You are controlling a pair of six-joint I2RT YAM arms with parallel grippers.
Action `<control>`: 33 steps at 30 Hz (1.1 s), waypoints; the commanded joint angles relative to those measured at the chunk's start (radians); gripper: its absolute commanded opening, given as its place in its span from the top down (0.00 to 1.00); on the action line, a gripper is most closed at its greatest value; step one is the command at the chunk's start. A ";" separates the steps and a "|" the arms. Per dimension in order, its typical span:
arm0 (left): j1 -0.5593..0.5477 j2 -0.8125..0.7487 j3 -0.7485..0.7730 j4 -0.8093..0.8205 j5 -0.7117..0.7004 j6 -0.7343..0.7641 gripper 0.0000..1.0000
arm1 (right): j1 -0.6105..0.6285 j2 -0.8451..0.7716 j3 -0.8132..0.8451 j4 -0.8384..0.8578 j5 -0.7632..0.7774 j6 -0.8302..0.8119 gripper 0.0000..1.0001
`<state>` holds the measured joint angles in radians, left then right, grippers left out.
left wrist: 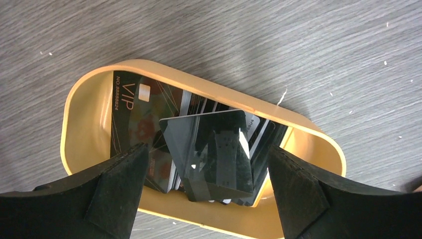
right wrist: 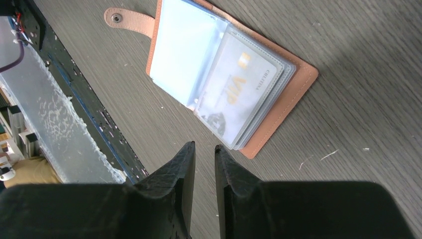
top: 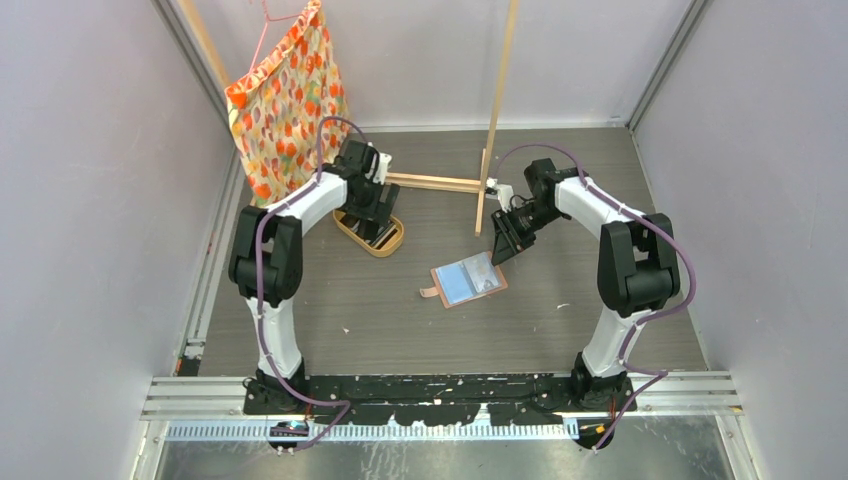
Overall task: Put the credit cards into the card holder
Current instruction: Pick up the credit card from the storage box.
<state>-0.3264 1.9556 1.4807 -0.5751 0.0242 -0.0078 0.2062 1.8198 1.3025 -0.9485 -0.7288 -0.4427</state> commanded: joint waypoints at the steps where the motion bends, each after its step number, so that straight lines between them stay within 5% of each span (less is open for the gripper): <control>1: 0.004 0.018 0.050 0.001 0.003 0.032 0.10 | -0.004 -0.001 0.031 -0.008 0.001 -0.014 0.73; 21: 0.004 0.058 0.082 -0.017 0.047 0.031 0.28 | -0.005 -0.011 0.033 -0.012 -0.005 -0.018 0.73; 26: 0.004 0.048 0.075 -0.013 0.050 0.031 0.37 | -0.005 -0.014 0.032 -0.012 -0.005 -0.018 0.73; 29: 0.004 0.029 0.062 0.002 0.054 0.029 0.51 | -0.004 -0.015 0.033 -0.012 -0.006 -0.018 0.73; 33: 0.004 -0.005 0.034 0.033 0.057 0.026 0.53 | -0.004 -0.020 0.031 -0.011 -0.007 -0.018 0.73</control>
<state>-0.3252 2.0037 1.5272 -0.5735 0.0505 0.0124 0.2054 1.8202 1.3033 -0.9512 -0.7269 -0.4431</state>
